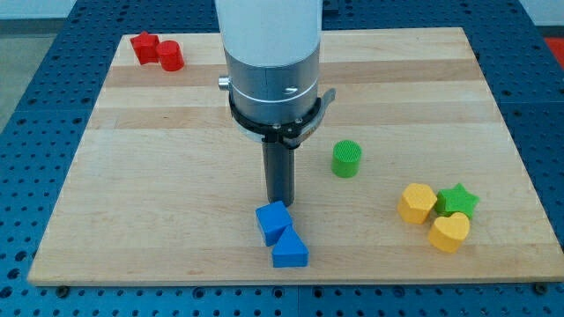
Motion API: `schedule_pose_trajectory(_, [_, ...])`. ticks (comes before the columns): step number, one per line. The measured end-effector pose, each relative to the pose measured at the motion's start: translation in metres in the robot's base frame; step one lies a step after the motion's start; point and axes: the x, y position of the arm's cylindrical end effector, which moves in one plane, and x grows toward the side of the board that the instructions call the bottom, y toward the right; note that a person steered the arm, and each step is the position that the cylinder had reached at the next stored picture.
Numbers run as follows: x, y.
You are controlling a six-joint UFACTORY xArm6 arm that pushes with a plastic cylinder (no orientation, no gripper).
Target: Push the green circle to the top center
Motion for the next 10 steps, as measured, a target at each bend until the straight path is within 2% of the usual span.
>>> schedule_pose_trajectory(2, [-0.016, 0.063])
schedule_pose_trajectory(6, [-0.017, 0.064])
schedule_pose_trajectory(8, [-0.017, 0.111])
schedule_pose_trajectory(10, [-0.037, 0.114])
